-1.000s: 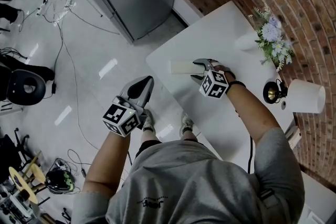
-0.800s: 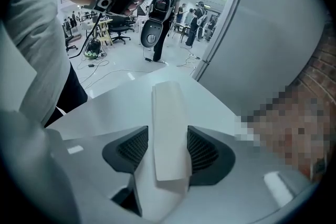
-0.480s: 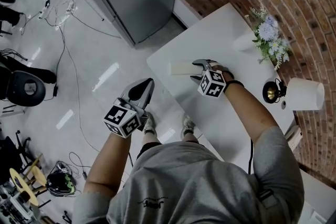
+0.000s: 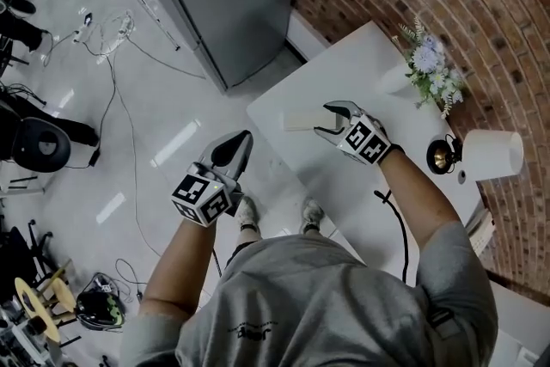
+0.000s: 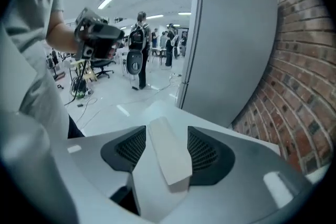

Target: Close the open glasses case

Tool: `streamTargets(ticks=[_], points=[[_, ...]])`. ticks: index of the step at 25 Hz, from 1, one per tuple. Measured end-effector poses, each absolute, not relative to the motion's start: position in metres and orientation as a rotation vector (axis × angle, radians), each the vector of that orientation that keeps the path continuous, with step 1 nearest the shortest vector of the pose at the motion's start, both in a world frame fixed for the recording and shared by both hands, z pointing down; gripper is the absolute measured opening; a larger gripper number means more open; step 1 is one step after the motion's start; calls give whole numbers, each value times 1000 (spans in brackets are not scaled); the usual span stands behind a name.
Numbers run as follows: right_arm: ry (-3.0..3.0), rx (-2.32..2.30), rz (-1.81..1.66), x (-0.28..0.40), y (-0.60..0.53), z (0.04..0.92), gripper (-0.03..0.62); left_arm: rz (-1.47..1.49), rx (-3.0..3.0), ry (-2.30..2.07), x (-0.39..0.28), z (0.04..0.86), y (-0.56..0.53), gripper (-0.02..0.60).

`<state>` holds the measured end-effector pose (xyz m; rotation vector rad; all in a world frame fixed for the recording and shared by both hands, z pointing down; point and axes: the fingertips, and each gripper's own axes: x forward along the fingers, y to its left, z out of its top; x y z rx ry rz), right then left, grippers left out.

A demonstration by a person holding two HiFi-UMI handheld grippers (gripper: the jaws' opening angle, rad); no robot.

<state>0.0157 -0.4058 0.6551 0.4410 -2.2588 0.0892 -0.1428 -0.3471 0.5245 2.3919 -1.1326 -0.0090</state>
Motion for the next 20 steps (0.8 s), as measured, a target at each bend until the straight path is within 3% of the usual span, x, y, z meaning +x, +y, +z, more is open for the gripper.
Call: streamTargets(ticks=[10,20], points=[[-2627,869,269,38,-390,491,152,-72,2473,-1152,-140,458,-337,-3],[-2748,1068,244,58,-363,409,89,-82,2570,-1157,-129,411,-323,-3]])
